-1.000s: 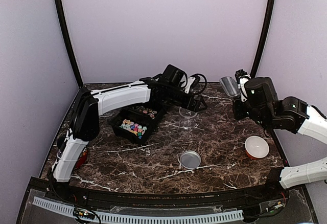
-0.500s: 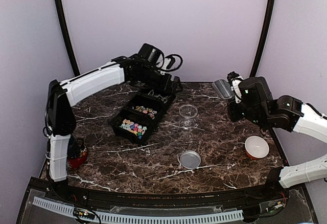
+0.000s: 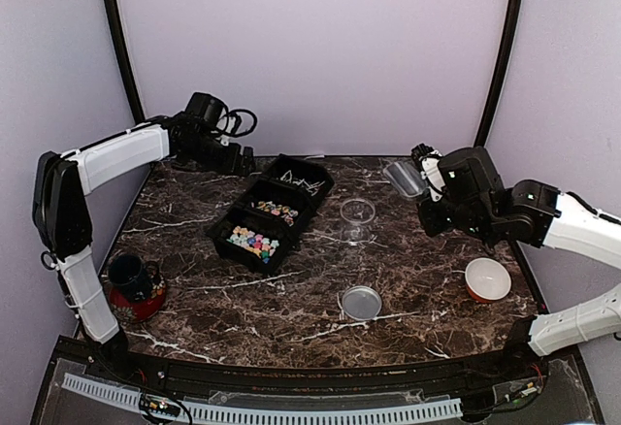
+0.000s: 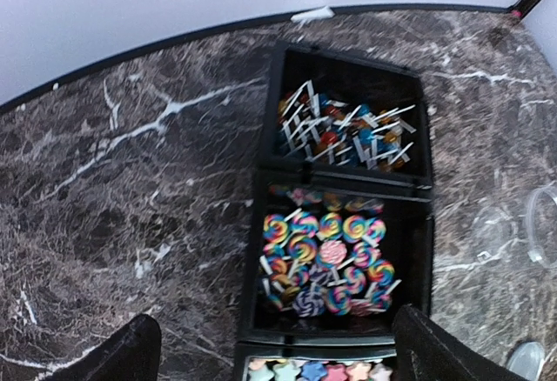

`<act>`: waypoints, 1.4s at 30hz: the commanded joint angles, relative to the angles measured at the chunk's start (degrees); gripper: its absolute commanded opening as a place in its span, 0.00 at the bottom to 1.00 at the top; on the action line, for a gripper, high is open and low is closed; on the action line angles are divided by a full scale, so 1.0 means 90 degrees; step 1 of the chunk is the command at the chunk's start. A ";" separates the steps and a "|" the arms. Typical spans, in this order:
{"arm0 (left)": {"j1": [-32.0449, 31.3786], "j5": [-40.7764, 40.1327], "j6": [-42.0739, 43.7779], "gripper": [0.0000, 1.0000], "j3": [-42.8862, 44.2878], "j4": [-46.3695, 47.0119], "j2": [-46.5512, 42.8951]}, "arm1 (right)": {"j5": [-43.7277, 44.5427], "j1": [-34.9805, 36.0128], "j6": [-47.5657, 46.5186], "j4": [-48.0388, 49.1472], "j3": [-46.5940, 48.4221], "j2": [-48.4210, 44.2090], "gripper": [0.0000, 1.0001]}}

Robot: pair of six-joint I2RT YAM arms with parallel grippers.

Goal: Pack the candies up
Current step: Move the packing box to the center of the board, then pick up the plate from the center of the board.

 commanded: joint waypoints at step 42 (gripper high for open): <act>0.0404 0.0566 0.0205 0.70 -0.2163 -0.0028 -0.0225 | -0.1952 -0.0019 -0.0335 0.0284 0.0487 0.0826 0.00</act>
